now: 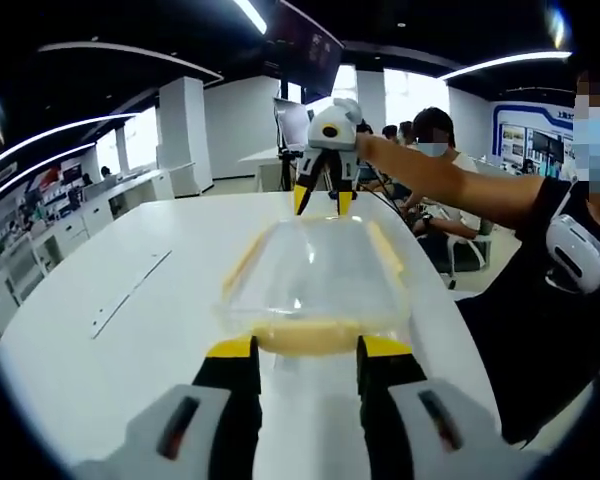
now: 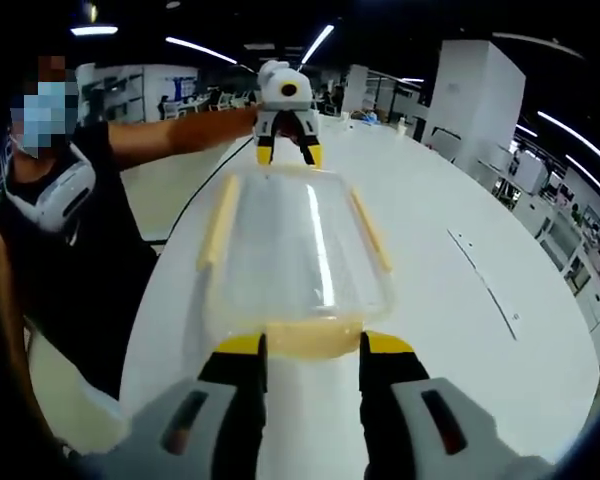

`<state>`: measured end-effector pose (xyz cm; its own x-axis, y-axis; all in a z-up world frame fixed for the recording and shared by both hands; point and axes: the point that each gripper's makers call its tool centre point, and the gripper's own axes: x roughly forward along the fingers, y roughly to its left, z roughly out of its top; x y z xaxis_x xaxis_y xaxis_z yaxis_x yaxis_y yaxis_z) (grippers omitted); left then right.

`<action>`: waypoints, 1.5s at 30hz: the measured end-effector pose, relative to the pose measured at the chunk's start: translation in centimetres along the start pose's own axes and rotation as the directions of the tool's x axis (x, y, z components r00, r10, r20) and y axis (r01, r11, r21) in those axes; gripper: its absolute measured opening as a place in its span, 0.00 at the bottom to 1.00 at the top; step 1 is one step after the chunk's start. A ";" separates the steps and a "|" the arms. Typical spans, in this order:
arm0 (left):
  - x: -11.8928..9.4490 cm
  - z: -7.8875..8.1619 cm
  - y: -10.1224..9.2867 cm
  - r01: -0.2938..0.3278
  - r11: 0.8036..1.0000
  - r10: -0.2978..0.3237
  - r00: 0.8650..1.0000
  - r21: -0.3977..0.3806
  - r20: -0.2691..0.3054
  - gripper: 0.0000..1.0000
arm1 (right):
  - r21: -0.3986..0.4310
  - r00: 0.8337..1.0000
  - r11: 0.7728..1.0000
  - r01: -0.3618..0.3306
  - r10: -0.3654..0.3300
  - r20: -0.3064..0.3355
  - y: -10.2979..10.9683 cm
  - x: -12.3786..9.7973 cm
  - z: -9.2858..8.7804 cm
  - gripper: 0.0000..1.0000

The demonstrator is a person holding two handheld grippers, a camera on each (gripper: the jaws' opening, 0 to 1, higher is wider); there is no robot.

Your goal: Snap each plastic latch of the storage box into its locked position after aligning the lid with the box until every specified latch is closed and the lid sits flush.

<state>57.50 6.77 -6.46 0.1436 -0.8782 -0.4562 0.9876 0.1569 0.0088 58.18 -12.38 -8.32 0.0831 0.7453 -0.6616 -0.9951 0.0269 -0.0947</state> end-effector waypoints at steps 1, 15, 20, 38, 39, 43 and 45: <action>0.1 -0.2 0.0 0.001 1.000 -0.001 1.000 -0.002 -0.001 0.35 | 0.001 1.000 1.000 -0.001 0.001 0.000 0.0 0.1 -0.1 0.33; 0.4 -1.4 -0.6 0.015 1.000 -0.015 1.000 -0.013 -0.006 0.35 | -0.004 0.999 1.000 -0.013 0.013 -0.034 1.3 1.2 -0.6 0.33; 0.6 -1.7 -0.7 0.012 1.000 -0.012 1.000 -0.013 -0.010 0.35 | -0.004 0.999 1.000 -0.013 0.013 -0.034 1.7 1.4 -0.5 0.33; 1.1 -2.1 -2.1 0.017 1.000 -0.017 1.000 0.019 -0.012 0.35 | 0.001 1.000 1.000 -0.013 0.013 -0.011 3.9 1.6 -0.5 0.33; 1.2 -2.1 -2.2 0.018 1.000 -0.018 1.000 0.024 -0.011 0.35 | 0.001 1.000 1.000 -0.012 0.012 -0.016 3.6 1.6 -0.8 0.33; 1.0 -2.1 -2.4 0.014 0.999 -0.013 1.000 0.037 -0.012 0.36 | 0.007 1.000 1.000 -0.005 0.005 -0.005 2.9 1.4 -1.0 0.33; 1.0 -2.1 -2.4 0.012 0.999 -0.012 1.000 0.038 -0.012 0.36 | 0.004 1.000 1.000 0.000 0.000 -0.002 2.6 1.3 -1.0 0.33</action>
<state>55.11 6.50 -8.82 0.1310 -0.8745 -0.4671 0.9910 0.1289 0.0367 55.76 -11.96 -10.20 0.0833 0.7442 -0.6627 -0.9953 0.0295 -0.0920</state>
